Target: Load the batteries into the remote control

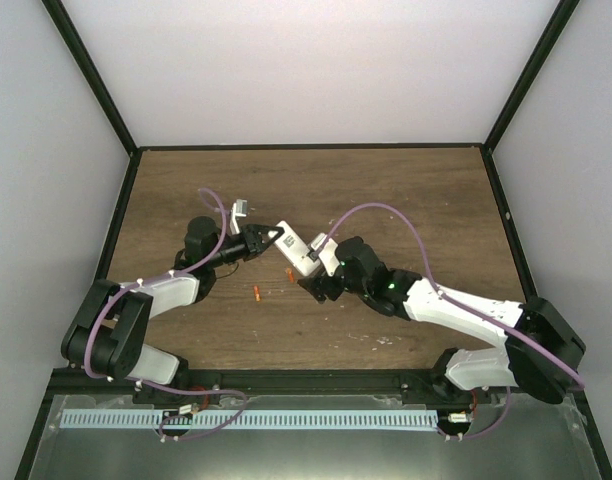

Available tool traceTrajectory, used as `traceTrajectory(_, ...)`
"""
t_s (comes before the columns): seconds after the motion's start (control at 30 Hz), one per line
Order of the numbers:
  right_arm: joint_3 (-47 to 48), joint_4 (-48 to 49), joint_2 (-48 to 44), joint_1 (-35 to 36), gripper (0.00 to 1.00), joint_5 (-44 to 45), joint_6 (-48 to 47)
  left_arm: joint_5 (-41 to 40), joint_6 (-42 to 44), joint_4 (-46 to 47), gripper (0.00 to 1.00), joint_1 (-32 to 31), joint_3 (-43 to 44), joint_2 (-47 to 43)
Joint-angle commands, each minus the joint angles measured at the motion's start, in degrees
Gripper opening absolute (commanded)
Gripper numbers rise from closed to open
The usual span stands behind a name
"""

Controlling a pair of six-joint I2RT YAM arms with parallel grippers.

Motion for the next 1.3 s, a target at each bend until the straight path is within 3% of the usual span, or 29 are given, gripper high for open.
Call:
traceTrajectory(0.0,2.70,2.25,0.09,-0.31,0.89,1.84,-0.68,-0.64,0.06,1.00,0.00,-0.29,0.61,-0.93)
traceTrajectory(0.47,3.83,3.29,2.82,-0.27,0.77,2.45,-1.45,-0.33,-1.80,2.93,0.00,-0.73,0.81,0.66)
traceTrajectory(1.13,4.04,1.59,3.50,-0.27,0.49,1.08,-2.48,-0.62,-2.30,3.13,0.00,-0.68,1.18,1.52)
traceTrajectory(1.27,3.68,1.12,3.44,-0.27,0.38,0.64,-2.45,-0.93,-2.01,2.62,0.00,-0.62,1.58,1.56)
